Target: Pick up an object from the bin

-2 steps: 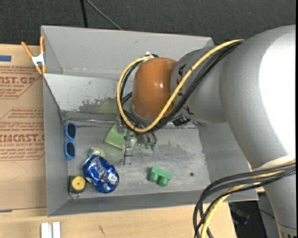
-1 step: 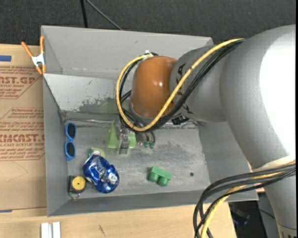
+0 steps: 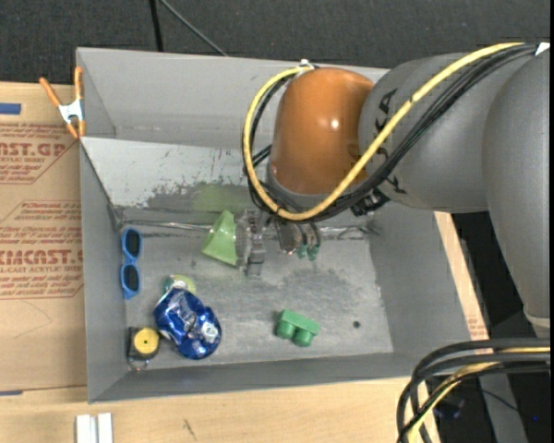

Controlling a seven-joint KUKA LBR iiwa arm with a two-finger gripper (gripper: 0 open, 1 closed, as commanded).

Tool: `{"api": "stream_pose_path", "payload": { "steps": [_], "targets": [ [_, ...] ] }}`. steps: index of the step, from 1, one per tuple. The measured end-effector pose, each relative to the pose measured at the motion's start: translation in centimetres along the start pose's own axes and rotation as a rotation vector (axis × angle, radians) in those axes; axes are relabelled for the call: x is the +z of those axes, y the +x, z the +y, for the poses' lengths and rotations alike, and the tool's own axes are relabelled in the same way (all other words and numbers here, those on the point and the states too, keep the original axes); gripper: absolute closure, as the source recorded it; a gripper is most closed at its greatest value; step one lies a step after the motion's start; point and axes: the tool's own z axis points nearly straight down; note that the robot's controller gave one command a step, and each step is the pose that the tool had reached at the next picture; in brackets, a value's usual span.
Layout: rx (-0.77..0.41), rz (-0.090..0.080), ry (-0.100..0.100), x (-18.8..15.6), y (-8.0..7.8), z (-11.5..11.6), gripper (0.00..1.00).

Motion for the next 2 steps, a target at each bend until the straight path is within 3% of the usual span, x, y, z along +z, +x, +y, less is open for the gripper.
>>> {"api": "stream_pose_path", "payload": {
  "steps": [1,2],
  "targets": [
    [-0.001,0.008,0.001,0.5,0.2,0.0,0.00],
    [-0.061,0.015,0.001,10.6,1.5,8.5,0.00]
  ]
}}
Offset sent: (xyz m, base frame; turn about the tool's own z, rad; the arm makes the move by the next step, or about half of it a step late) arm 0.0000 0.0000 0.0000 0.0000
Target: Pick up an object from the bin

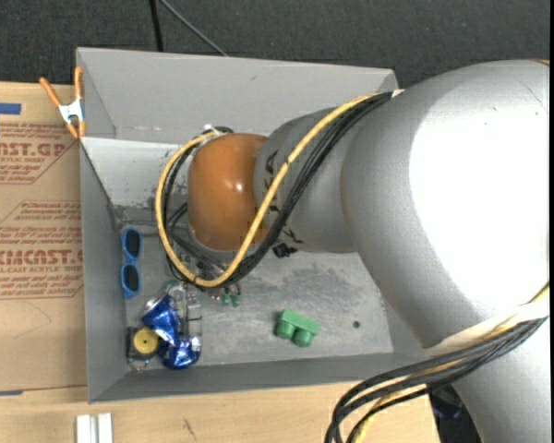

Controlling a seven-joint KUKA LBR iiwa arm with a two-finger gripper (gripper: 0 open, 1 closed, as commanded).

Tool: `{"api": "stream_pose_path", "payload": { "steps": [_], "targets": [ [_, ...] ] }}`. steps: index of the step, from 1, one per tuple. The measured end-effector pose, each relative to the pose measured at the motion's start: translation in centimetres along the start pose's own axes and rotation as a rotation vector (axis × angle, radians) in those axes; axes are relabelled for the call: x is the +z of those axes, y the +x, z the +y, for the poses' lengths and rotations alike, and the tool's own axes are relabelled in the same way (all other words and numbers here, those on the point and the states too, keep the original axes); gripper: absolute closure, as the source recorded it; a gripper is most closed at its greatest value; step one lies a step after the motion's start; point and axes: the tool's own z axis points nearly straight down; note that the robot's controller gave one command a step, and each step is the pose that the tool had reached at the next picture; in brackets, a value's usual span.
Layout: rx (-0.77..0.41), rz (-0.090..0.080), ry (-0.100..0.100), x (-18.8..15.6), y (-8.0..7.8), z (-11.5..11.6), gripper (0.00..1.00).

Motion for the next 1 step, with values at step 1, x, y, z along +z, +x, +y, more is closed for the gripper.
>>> {"api": "stream_pose_path", "payload": {
  "steps": [1],
  "targets": [
    [-0.077,-0.016,0.002,-1.07,3.57,4.36,0.00]
  ]
}}
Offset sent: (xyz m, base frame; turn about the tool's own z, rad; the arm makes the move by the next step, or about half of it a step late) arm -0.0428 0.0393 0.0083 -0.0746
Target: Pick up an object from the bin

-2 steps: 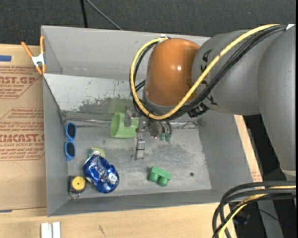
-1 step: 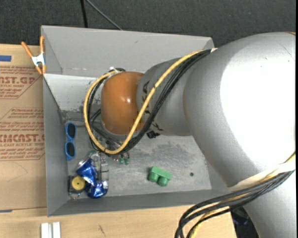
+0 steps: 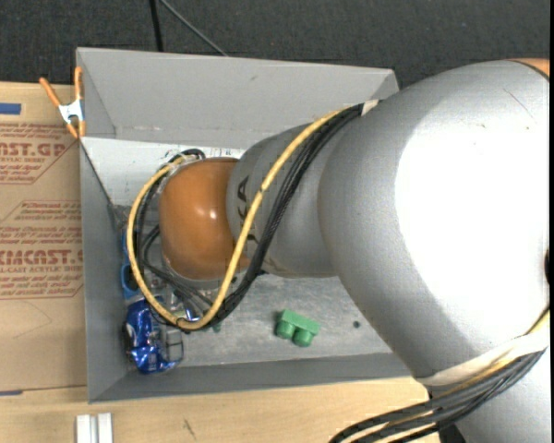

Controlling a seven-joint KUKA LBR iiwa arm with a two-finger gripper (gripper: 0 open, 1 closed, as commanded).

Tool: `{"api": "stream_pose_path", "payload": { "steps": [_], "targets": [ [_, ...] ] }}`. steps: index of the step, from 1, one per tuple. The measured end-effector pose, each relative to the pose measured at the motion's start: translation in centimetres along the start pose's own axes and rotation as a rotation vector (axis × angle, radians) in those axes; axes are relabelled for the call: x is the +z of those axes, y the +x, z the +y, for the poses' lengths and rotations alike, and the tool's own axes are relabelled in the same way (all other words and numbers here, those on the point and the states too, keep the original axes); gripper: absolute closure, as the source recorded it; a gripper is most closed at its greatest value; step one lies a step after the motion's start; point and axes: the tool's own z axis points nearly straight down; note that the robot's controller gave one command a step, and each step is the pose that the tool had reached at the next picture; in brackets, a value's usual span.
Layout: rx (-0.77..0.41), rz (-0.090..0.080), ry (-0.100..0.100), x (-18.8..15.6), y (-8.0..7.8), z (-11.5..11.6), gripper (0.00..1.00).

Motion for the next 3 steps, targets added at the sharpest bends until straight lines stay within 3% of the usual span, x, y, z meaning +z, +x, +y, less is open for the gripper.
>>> {"api": "stream_pose_path", "payload": {
  "steps": [1,2,3],
  "targets": [
    [-0.081,0.017,0.002,1.18,-2.80,-0.44,0.00],
    [-0.082,0.012,-0.002,0.88,-2.91,-0.24,1.00],
    [-0.082,0.012,-0.003,0.86,-2.92,-0.25,1.00]
  ]
}}
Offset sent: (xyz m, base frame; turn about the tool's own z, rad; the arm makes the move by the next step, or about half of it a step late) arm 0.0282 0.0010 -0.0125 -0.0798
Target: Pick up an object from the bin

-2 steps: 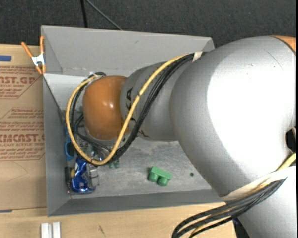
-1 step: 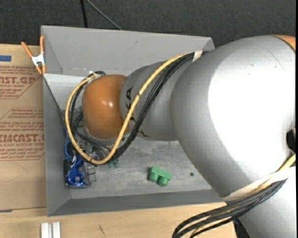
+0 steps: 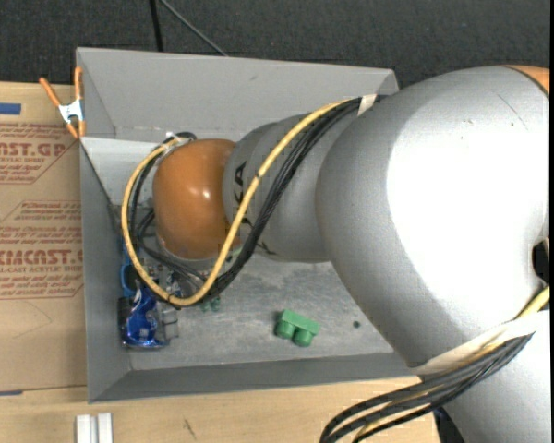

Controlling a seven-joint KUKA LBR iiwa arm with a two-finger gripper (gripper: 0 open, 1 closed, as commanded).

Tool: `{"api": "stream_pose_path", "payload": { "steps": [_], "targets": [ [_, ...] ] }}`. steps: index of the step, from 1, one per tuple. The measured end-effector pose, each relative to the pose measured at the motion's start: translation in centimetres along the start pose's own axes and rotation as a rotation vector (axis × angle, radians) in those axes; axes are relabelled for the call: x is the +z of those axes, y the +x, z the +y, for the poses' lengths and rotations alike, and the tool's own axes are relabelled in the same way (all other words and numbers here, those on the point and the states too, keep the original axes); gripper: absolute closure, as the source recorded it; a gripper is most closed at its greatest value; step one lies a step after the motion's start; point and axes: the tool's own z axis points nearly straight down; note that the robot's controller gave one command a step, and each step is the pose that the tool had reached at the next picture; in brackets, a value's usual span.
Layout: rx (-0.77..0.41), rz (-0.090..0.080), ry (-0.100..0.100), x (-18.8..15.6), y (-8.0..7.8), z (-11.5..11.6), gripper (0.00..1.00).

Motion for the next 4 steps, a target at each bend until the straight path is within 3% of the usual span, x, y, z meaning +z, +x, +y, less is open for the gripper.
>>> {"api": "stream_pose_path", "payload": {
  "steps": [4],
  "targets": [
    [0.000,-0.002,0.000,-0.07,-0.07,-0.02,1.00]
  ]
}}
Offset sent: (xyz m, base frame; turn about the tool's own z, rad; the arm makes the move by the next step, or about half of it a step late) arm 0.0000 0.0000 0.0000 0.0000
